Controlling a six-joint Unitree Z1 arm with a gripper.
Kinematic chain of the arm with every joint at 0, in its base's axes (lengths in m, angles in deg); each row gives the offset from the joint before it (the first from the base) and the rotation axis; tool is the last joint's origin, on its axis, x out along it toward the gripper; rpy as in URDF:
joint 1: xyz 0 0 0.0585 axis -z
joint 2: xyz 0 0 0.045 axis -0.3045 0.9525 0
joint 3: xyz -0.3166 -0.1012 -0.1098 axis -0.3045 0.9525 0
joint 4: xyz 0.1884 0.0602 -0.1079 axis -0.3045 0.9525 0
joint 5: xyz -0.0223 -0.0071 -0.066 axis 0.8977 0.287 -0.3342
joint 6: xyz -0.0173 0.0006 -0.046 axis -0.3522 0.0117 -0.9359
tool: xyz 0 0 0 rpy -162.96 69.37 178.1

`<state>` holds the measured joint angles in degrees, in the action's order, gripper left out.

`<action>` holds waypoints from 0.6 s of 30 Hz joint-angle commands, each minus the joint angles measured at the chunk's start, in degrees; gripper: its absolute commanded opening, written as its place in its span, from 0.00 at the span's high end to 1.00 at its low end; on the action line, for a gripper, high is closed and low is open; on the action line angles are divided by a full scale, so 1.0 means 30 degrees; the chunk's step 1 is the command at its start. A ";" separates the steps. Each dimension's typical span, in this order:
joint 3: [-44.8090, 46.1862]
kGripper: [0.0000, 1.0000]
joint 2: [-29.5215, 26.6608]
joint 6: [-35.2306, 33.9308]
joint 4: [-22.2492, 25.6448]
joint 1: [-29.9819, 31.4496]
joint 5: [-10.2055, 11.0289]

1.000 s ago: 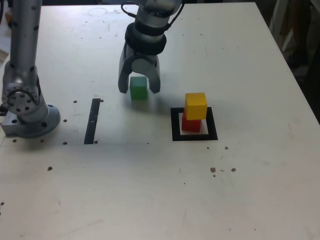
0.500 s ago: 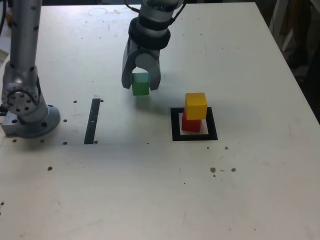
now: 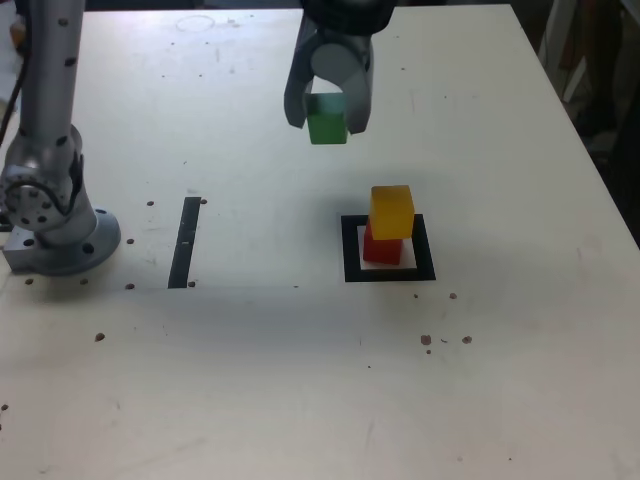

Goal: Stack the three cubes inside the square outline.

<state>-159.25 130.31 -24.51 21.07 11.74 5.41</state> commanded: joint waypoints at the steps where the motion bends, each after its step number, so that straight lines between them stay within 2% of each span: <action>1: -0.0668 0.69 0.0367 -0.0118 0.0461 0.0306 0.0036; 9: -0.3000 0.69 0.1299 -0.0506 0.1529 0.1800 -0.0027; 18: -0.3936 0.69 0.1851 -0.1048 0.1738 0.3306 -0.0097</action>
<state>-170.76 135.34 -27.29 25.53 20.82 5.21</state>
